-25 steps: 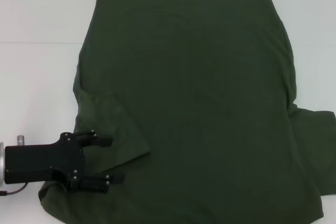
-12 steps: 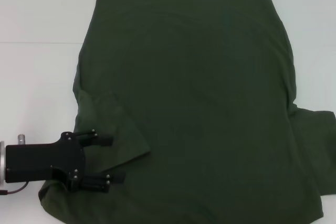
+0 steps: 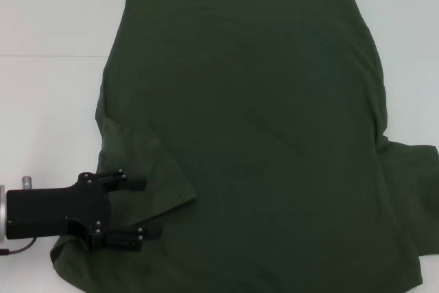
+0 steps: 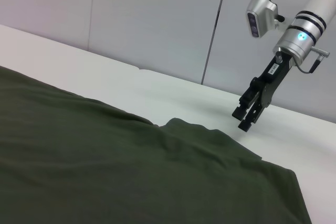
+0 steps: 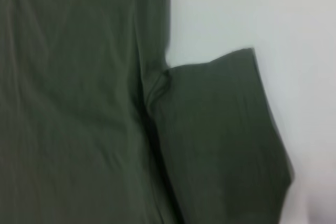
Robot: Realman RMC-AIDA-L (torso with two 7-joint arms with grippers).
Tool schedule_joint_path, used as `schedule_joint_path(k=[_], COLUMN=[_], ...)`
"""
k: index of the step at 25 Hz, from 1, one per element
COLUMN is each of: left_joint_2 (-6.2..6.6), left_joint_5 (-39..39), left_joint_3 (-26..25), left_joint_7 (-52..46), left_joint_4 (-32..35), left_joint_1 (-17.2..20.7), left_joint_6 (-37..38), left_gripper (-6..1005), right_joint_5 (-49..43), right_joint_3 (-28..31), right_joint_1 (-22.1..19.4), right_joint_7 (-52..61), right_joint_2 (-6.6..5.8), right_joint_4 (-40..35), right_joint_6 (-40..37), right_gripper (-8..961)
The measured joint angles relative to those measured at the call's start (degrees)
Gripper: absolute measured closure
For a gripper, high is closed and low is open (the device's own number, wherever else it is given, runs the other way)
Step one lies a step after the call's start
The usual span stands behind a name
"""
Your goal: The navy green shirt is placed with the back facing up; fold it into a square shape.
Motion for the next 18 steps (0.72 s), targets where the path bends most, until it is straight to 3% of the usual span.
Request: schedule_joint_path(k=[18], left_joint_2=[0.00], left_joint_5=[-0.01], left_joint_3=[0.02], left_joint_7=[-0.78], left_joint_4=[-0.15], left_joint_1=[-0.20], left_joint_6=[-1.02], left_gripper=[65], right_joint_5=[-0.01], right_joint_3=[-2.89], right_joint_1=[0.86], right_joint_7=[0.01], right_joint_2=[0.80], right_joint_4=[1.68], right_joint_6=[2.84], right_gripper=[36])
